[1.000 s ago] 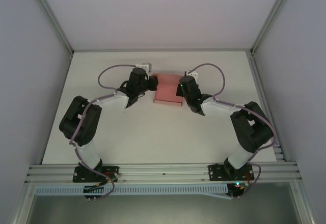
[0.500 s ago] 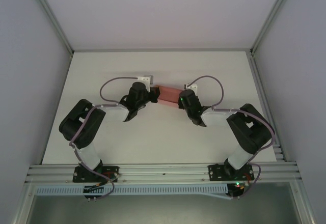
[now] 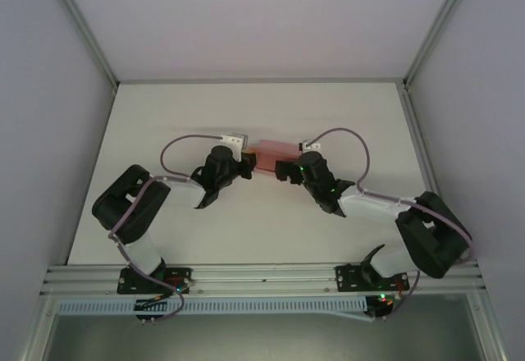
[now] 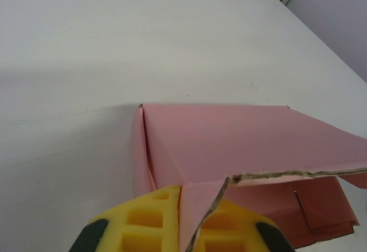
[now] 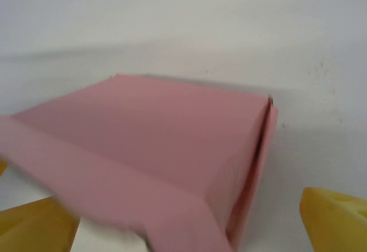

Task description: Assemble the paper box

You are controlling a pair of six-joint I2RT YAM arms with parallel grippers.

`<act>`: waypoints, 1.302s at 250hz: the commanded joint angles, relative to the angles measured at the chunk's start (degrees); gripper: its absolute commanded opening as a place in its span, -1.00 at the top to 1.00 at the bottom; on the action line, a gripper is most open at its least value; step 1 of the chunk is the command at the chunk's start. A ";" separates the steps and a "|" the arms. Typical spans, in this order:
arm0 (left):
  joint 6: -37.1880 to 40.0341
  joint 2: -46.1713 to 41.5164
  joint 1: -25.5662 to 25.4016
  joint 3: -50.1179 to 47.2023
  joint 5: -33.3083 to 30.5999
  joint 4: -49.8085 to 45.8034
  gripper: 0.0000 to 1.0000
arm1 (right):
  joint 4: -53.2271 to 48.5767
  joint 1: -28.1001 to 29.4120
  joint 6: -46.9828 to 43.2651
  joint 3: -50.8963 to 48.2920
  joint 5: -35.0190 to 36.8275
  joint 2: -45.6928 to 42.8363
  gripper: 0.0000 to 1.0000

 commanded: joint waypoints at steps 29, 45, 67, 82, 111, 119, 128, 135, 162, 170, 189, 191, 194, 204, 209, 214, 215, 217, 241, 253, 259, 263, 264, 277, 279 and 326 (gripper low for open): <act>3.18 0.62 -1.21 -0.84 0.04 1.39 1.00 | -7.52 1.15 3.67 -8.96 -6.97 -12.09 -1.00; 3.80 0.88 -1.42 -0.92 -0.27 1.34 1.00 | -8.78 1.28 3.65 -10.58 -8.14 -17.57 -1.00; 4.41 1.31 -1.49 -0.88 -0.41 1.30 1.00 | -11.08 1.25 3.24 -10.63 -10.50 -24.96 -1.00; 4.40 1.49 -1.55 -0.69 -0.30 1.32 1.00 | -15.08 1.30 2.84 -8.28 -10.74 -28.63 -1.00; 5.17 1.76 -1.95 -0.33 -0.30 1.17 1.00 | -27.33 1.18 5.11 -0.59 -0.50 -31.14 -1.00; 5.40 1.76 -2.05 -0.26 -0.40 1.12 1.00 | -29.39 1.15 5.08 1.47 2.11 -30.70 -1.00; 5.58 1.84 -2.10 -0.23 -0.41 0.99 1.00 | -30.63 1.03 4.53 3.32 5.33 -29.87 -1.00; 5.75 1.90 -2.08 -0.14 -0.36 0.88 1.00 | -31.10 0.76 4.00 4.65 6.90 -28.78 -1.00; 6.04 2.03 -2.24 -0.05 -0.63 0.45 1.00 | -32.72 -1.60 4.57 9.55 8.12 -22.24 -1.00; 6.09 2.03 -2.40 0.03 -0.87 0.19 1.00 | -33.31 -3.10 6.13 10.65 7.69 -19.74 -1.00; 6.65 2.23 -2.45 0.15 -0.79 -0.23 0.93 | -36.09 -7.62 12.47 13.49 5.29 -13.03 -1.00; 6.70 2.21 -2.43 0.20 -0.73 -0.33 0.93 | -36.27 -8.05 13.04 13.76 4.80 -12.55 -1.00; 6.70 2.20 -2.50 0.29 -0.72 -0.43 0.92 | -36.27 -8.65 13.74 14.13 3.98 -11.27 -1.00; 6.78 2.22 -2.59 0.47 -0.71 -0.97 0.91 | -35.73 -9.96 14.42 15.00 1.65 -7.52 -1.00; 6.83 2.16 -2.63 0.56 -0.65 -1.19 0.89 | -35.58 -10.31 14.44 15.50 0.71 -5.69 -1.00; 6.96 2.12 -2.68 0.56 -0.67 -1.41 0.89 | -35.56 -10.38 14.40 16.03 0.40 -3.90 -1.00; 7.01 2.07 -2.68 0.56 -0.70 -1.42 0.89 | -35.57 -10.29 14.34 16.14 0.36 -3.55 -1.00; 7.05 1.99 -2.70 0.56 -0.66 -1.49 0.89 | -35.57 -10.30 14.12 16.38 0.34 -2.80 -1.00; 7.81 1.42 -3.08 0.06 -0.96 -1.77 0.87 | -35.52 -10.32 12.31 19.35 -1.29 5.36 -1.00; 8.30 1.17 -3.15 -0.13 -0.76 -1.91 0.87 | -35.73 -10.33 11.81 20.76 -2.12 9.10 -0.99; 8.45 1.11 -3.15 -0.22 -0.86 -1.95 0.86 | -36.76 -10.27 12.20 21.69 -1.86 10.84 -1.00; 8.44 1.14 -3.20 -0.23 -0.80 -1.95 0.84 | -37.57 -10.22 12.48 22.43 -1.66 11.86 -1.00; 8.46 1.10 -3.21 -0.23 -0.80 -2.00 0.84 | -37.75 -10.17 12.55 22.59 -1.67 12.11 -1.00; 8.40 1.02 -3.18 -0.14 -0.72 -2.62 0.78 | -39.70 -9.93 12.68 24.12 -0.98 14.87 -1.00; 8.32 0.94 -3.18 -0.10 -0.71 -2.71 0.77 | -39.88 -9.85 12.70 24.26 -0.87 15.23 -1.00; 8.17 -1.44 -3.27 -1.27 -1.10 -5.46 0.36 | -38.38 -9.26 13.97 20.73 -0.88 17.41 -1.00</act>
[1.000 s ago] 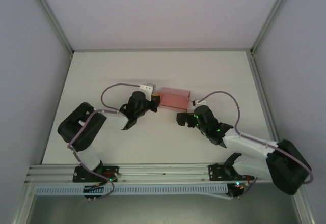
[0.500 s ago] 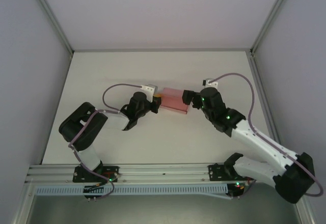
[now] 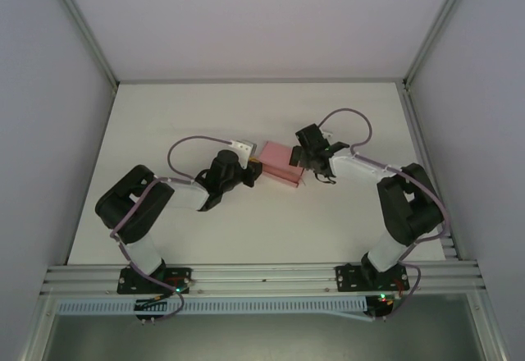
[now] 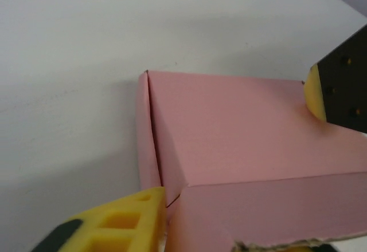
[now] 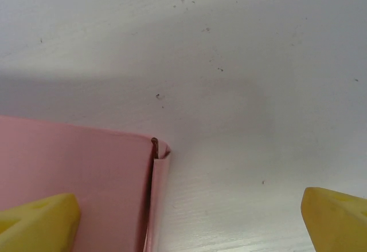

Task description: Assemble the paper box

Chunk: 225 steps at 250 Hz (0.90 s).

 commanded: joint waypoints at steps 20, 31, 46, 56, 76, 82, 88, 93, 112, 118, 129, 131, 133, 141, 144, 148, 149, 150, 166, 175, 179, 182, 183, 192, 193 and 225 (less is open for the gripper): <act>0.38 -4.16 -0.58 -2.17 -0.72 -3.77 0.02 | -0.18 0.72 2.20 -5.37 -1.38 1.90 -1.00; -0.20 -5.43 -0.62 -2.96 -0.57 -4.81 -0.21 | 1.06 0.78 2.28 -6.55 -2.01 1.91 -1.00; -0.65 -7.40 -0.69 -3.71 -0.49 -6.86 -0.40 | 2.02 0.83 2.24 -7.69 -2.13 2.03 -1.00; -1.27 -8.75 -0.64 -4.17 -0.55 -8.34 -0.49 | 2.53 0.95 1.96 -8.30 -2.25 2.18 -1.00; -2.11 -11.85 -0.70 -4.58 -0.82 -11.66 -0.68 | 4.24 1.11 1.32 -9.30 -2.73 2.43 -1.00; -2.92 -12.91 -0.71 -4.52 -1.31 -12.89 -0.75 | 4.97 1.13 0.99 -9.55 -2.97 2.51 -1.00; -3.18 -13.99 -0.66 -4.36 -1.50 -13.99 -0.85 | 5.67 1.22 0.51 -9.78 -3.26 2.70 -1.00; -3.16 -15.00 -0.68 -4.15 -1.27 -14.87 -0.99 | 6.09 1.30 0.16 -9.77 -3.43 2.81 -1.00; -4.56 -18.55 -0.60 -2.10 -2.37 -20.40 -0.99 | 6.63 1.56 -0.75 -9.77 -3.65 3.31 -1.00; -4.51 -19.35 -0.49 -1.07 -2.48 -22.22 -1.00 | 6.78 1.60 -1.05 -9.60 -3.70 3.45 -1.00; -5.20 -20.10 -0.28 1.30 -4.21 -26.13 -0.99 | 7.11 1.82 -1.55 -9.68 -3.67 3.56 -1.00; -5.49 -20.18 -0.15 1.77 -4.66 -26.79 -0.99 | 7.21 1.82 -1.64 -9.75 -3.74 3.59 -1.00; -5.76 -20.20 0.00 2.28 -5.10 -27.59 -0.99 | 7.36 1.86 -1.79 -9.77 -3.80 3.59 -1.00; -6.46 -19.89 0.73 4.29 -5.59 -30.35 -0.99 | 7.84 2.00 -2.29 -9.86 -3.99 3.59 -1.00; -6.68 -19.65 1.17 5.02 -5.43 -31.31 -0.99 | 7.99 2.00 -2.45 -9.86 -4.06 3.54 -1.00; -6.90 -19.20 1.78 6.06 -5.22 -32.51 -0.99 | 8.24 2.10 -2.63 -9.94 -4.23 3.49 -1.00; -6.96 -19.09 1.90 6.23 -5.13 -32.81 -1.00 | 8.33 2.10 -2.69 -9.99 -4.20 3.49 -1.00; -7.04 -19.03 2.04 6.50 -5.04 -33.04 -1.00 | 8.37 2.11 -2.76 -10.06 -4.28 3.48 -1.00; -7.12 -16.84 4.92 9.58 -2.16 -35.54 -0.99 | 9.47 2.28 -3.64 -10.36 -4.73 3.07 -1.00; -7.28 -15.11 6.82 11.03 0.38 -36.12 -1.00 | 10.21 2.30 -4.12 -10.57 -5.08 2.81 -1.00; -7.44 -14.28 7.69 11.63 1.62 -36.24 -1.00 | 10.66 2.37 -4.29 -10.70 -5.29 2.63 -1.00; -7.39 -13.59 8.15 12.14 2.64 -36.31 -0.99 | 10.95 2.37 -4.41 -10.80 -5.43 2.54 -1.00; -7.38 -13.38 8.42 12.26 3.02 -36.33 -1.00 | 11.04 2.37 -4.46 -10.77 -5.51 2.48 -1.00; -7.20 -11.05 10.30 13.65 7.09 -36.35 -0.99 | 12.21 2.36 -4.80 -11.14 -5.99 2.15 -1.00; -7.20 -10.79 10.46 13.85 7.53 -36.35 -0.99 | 12.33 2.37 -4.87 -11.16 -6.09 2.11 -1.00; -7.40 -3.08 14.44 17.69 19.96 -35.58 -0.80 | 14.83 2.46 -6.23 -11.54 -7.84 1.04 -1.00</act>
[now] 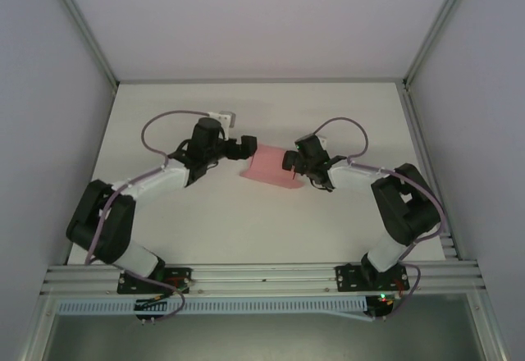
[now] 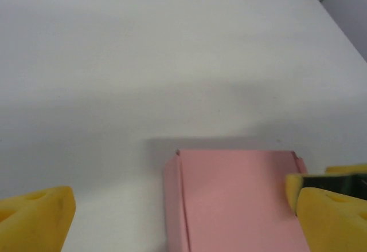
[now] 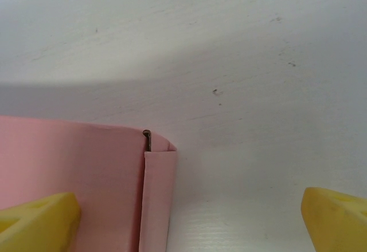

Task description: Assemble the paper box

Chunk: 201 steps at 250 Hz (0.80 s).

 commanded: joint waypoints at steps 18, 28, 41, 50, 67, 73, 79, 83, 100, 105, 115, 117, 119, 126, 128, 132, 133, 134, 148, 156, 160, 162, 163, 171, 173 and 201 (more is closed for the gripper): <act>-0.88 9.95 3.45 3.75 16.60 -3.35 -0.62 | -3.04 0.90 -4.25 -2.59 -3.64 0.32 -1.00; -0.90 11.77 3.47 4.91 16.43 -4.20 -0.44 | -2.84 0.86 -4.36 -2.49 -3.60 0.16 -1.00; -1.04 13.74 3.47 5.82 16.65 -4.81 -0.31 | -2.66 0.86 -4.32 -2.32 -3.54 -0.03 -1.00; -1.41 14.54 3.47 5.80 17.51 -3.99 -0.30 | -2.79 0.86 -4.28 -2.18 -3.45 -0.20 -1.00; -2.07 15.16 3.47 4.76 19.11 -1.88 -0.30 | -2.58 0.86 -4.11 -1.99 -3.37 -0.53 -1.00; -2.35 15.30 3.46 4.37 19.45 -1.26 -0.23 | -2.52 0.87 -4.01 -1.88 -3.37 -0.59 -1.00; -2.49 15.50 3.47 4.22 19.71 -0.92 -0.16 | -2.46 0.84 -3.78 -1.81 -3.23 -0.59 -1.00; -2.74 15.60 3.47 4.24 19.69 -0.83 -0.14 | -2.49 0.89 -3.68 -1.79 -3.26 -0.68 -1.00; -3.25 16.31 3.38 3.80 20.60 0.45 -0.03 | -2.35 0.90 -3.22 -1.62 -3.25 -0.46 -1.00; -3.45 16.65 3.32 3.67 20.97 0.84 -0.03 | -2.31 0.99 -3.24 -1.54 -3.29 -0.45 -1.00; -4.10 17.26 3.28 3.61 21.93 1.57 -0.02 | -2.41 1.16 -3.22 -1.28 -3.23 -0.12 -1.00; -4.24 17.41 3.29 3.60 22.18 1.73 -0.02 | -2.46 1.17 -3.21 -1.26 -3.21 -0.09 -1.00; -4.40 17.53 3.30 3.64 22.51 1.95 -0.01 | -2.54 1.17 -3.18 -1.14 -3.14 -0.04 -1.00; -5.24 18.12 3.24 3.46 23.55 2.85 0.04 | -2.84 1.28 -3.15 -0.87 -2.93 0.27 -1.00; -5.51 18.30 3.22 3.38 23.80 3.22 0.06 | -2.88 1.27 -3.13 -0.83 -2.85 0.31 -1.00; -5.89 18.67 3.21 3.19 24.44 4.00 0.11 | -2.98 1.42 -3.12 -0.71 -2.45 0.51 -1.00; -5.94 18.80 3.17 3.16 24.62 4.18 0.13 | -3.04 1.47 -3.15 -0.67 -2.40 0.52 -1.00; -6.00 18.90 3.14 3.19 24.79 4.36 0.14 | -3.11 1.50 -3.12 -0.65 -2.33 0.57 -1.00; -6.71 20.17 3.04 3.27 25.84 5.22 0.25 | -3.60 1.57 -2.66 -0.20 -1.23 1.05 -1.00; -6.84 20.58 3.08 3.16 25.92 5.31 0.31 | -3.59 1.59 -2.42 -0.21 -0.82 1.19 -1.00; -6.86 20.82 3.12 2.96 25.74 5.50 0.32 | -3.48 1.64 -2.29 -0.20 -0.70 1.15 -1.00; -6.86 20.89 3.12 2.95 25.77 5.51 0.31 | -3.45 1.66 -2.32 -0.20 -0.62 1.06 -1.00; -6.86 20.92 3.12 2.91 25.77 5.55 0.32 | -3.45 1.68 -2.26 -0.20 -0.69 1.06 -1.00; -7.09 20.99 3.12 2.53 25.51 5.76 0.38 | -3.27 1.64 -2.08 -0.28 -0.70 0.83 -1.00; -7.12 20.98 3.12 2.43 25.50 5.84 0.40 | -3.20 1.66 -1.96 -0.35 -0.73 0.78 -1.00; -8.04 20.52 3.30 0.63 25.25 7.40 0.62 | -2.16 1.69 -1.08 -1.14 -0.74 -1.72 -1.00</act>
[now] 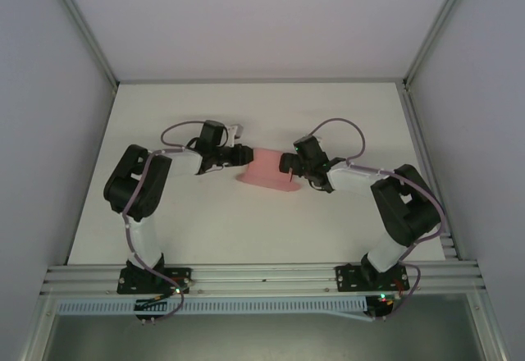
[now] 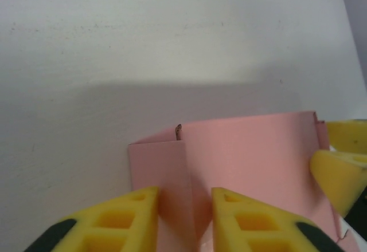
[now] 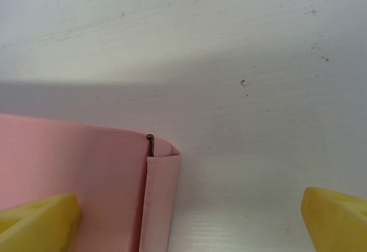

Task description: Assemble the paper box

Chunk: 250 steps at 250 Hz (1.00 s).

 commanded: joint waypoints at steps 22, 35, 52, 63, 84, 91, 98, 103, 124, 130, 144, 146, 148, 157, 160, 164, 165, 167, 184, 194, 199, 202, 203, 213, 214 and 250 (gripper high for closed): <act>-3.23 0.83 -0.27 -3.98 2.37 3.10 0.73 | -1.14 0.69 2.68 -2.18 -0.06 -5.16 -1.00; -4.26 0.64 0.01 -5.01 2.52 4.24 0.76 | -0.27 0.69 4.93 -3.43 -0.41 -7.94 -1.00; -5.58 0.29 0.52 -6.40 2.81 6.22 0.79 | -1.94 0.00 9.59 -4.41 -1.47 -11.35 -1.00; -6.86 0.11 0.75 -7.23 2.04 7.10 0.79 | -2.95 -0.56 11.92 -5.09 -2.14 -13.35 -1.00; -9.46 -0.08 1.69 -9.54 1.56 10.85 0.84 | -0.75 -1.13 15.44 -7.88 -4.56 -16.79 -1.00; -10.71 -0.01 1.99 -10.37 1.72 12.46 0.84 | 0.34 -1.25 17.13 -8.98 -5.43 -17.69 -1.00; -11.59 0.08 2.28 -11.13 2.50 14.30 0.85 | 2.13 -1.47 18.34 -10.09 -6.60 -18.53 -1.00; -12.19 0.26 2.49 -11.63 3.13 15.67 0.85 | 3.56 -1.55 18.90 -10.88 -7.28 -18.93 -1.00; -14.81 0.70 3.05 -13.35 4.84 20.40 0.85 | 9.33 -1.80 20.30 -13.21 -10.44 -19.84 -1.00; -15.36 0.85 3.21 -13.74 5.39 21.61 0.85 | 10.39 -1.72 20.62 -13.42 -11.30 -19.71 -1.00; -16.50 1.19 3.55 -14.54 6.08 23.69 0.85 | 11.04 -1.83 20.98 -13.28 -12.64 -18.84 -1.00; -16.66 1.21 3.60 -14.67 6.28 24.02 0.85 | 11.04 -1.84 20.94 -13.19 -12.88 -18.70 -1.00; -16.83 1.28 3.64 -14.77 6.42 24.37 0.85 | 11.06 -1.84 20.96 -13.12 -12.96 -18.54 -1.00; -17.63 1.47 3.82 -15.24 6.66 25.51 0.86 | 10.96 -1.90 21.12 -12.81 -13.61 -17.54 -1.00; -17.76 1.51 3.84 -15.38 6.71 25.73 0.86 | 11.05 -2.00 21.22 -12.58 -13.76 -17.24 -1.00; -17.73 1.51 3.95 -15.36 6.89 25.90 0.86 | 11.21 -2.06 21.24 -12.59 -14.03 -16.71 -1.00; -17.67 1.51 3.98 -15.36 6.91 25.93 0.86 | 11.25 -2.03 21.23 -12.58 -14.09 -16.61 -1.00; -17.52 1.51 3.97 -15.36 6.97 25.95 0.86 | 11.31 -2.04 21.36 -12.57 -14.25 -16.39 -0.99; -16.66 1.23 3.99 -15.45 7.02 25.32 0.86 | 13.86 -2.27 21.66 -12.20 -16.27 -13.99 -1.00; -16.10 0.95 3.99 -15.53 7.11 25.10 0.86 | 15.98 -2.17 21.99 -12.02 -17.70 -12.43 -1.00; -15.91 0.83 4.00 -15.54 7.03 24.98 0.85 | 16.92 -2.17 22.32 -11.90 -18.23 -11.58 -1.00; -15.80 0.81 4.02 -15.53 7.07 24.88 0.85 | 17.50 -2.16 22.47 -11.85 -18.64 -11.07 -1.00; -15.74 0.72 4.01 -15.53 7.05 24.84 0.85 | 17.70 -2.21 22.51 -11.81 -18.77 -10.89 -0.99; -15.30 0.64 4.00 -15.40 7.03 24.41 0.85 | 19.36 -2.25 23.22 -11.29 -20.25 -9.04 -0.97; -15.27 0.63 3.95 -15.38 7.07 24.39 0.85 | 19.50 -2.25 23.37 -11.23 -20.37 -8.87 -0.96; -14.69 0.69 4.02 -15.23 7.20 24.10 0.79 | 28.04 -2.09 25.41 -10.33 -26.63 -3.86 -0.66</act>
